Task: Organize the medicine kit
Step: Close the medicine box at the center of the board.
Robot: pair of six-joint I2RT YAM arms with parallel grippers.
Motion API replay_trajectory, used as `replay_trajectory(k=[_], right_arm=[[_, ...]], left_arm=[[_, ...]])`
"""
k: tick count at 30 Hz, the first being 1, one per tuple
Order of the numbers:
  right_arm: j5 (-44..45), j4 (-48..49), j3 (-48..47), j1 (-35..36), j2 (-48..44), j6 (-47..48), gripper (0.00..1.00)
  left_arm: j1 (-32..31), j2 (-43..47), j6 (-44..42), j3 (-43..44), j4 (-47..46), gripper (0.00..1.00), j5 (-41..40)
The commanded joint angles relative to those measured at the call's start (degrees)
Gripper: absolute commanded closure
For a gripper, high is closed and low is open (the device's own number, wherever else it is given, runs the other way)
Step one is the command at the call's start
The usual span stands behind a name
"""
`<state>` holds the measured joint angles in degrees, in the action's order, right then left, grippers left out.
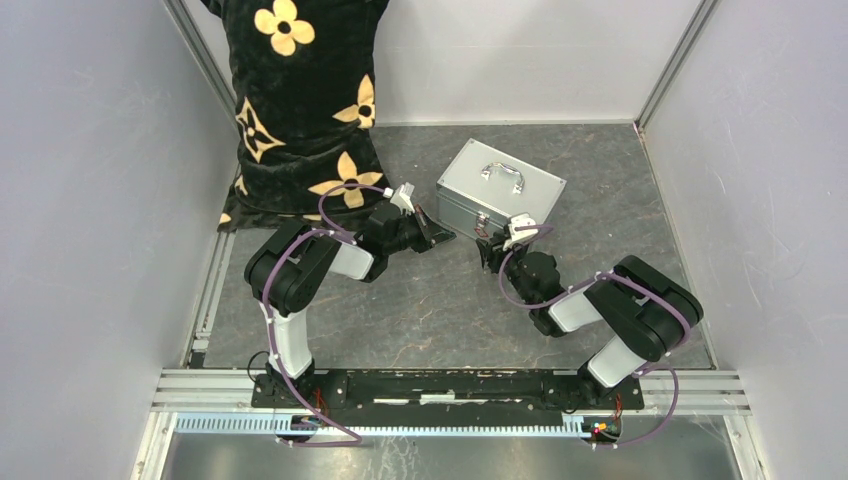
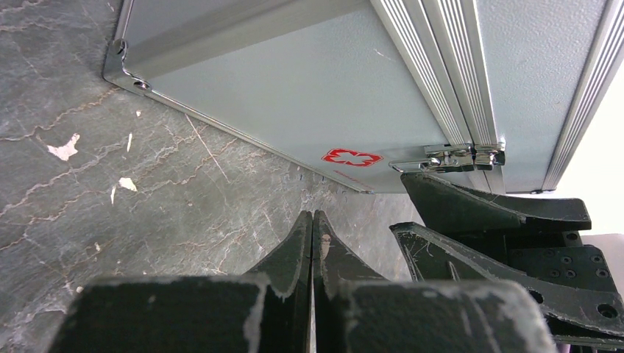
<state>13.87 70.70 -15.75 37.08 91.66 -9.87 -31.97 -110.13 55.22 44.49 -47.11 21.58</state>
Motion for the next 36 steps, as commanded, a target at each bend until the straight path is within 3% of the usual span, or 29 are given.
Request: replay_trajectory(k=[1, 26, 36], right_arm=[[-4.58, 3.57, -1.75, -1.17, -0.60, 3.15, 0.48], [-19.33, 7.86, -4.21, -4.46, 3.63, 1.70, 0.58], [-21.31, 7.64, -4.35, -5.00, 3.00, 2.31, 0.72]], left_arm=[[-0.20, -0.53, -1.78, 0.57, -2.68, 0.98, 1.24], [-0.20, -1.22, -1.62, 0.25, -3.40, 0.98, 1.40], [-0.20, -1.88, -1.43, 0.98, -3.66, 0.98, 1.93]])
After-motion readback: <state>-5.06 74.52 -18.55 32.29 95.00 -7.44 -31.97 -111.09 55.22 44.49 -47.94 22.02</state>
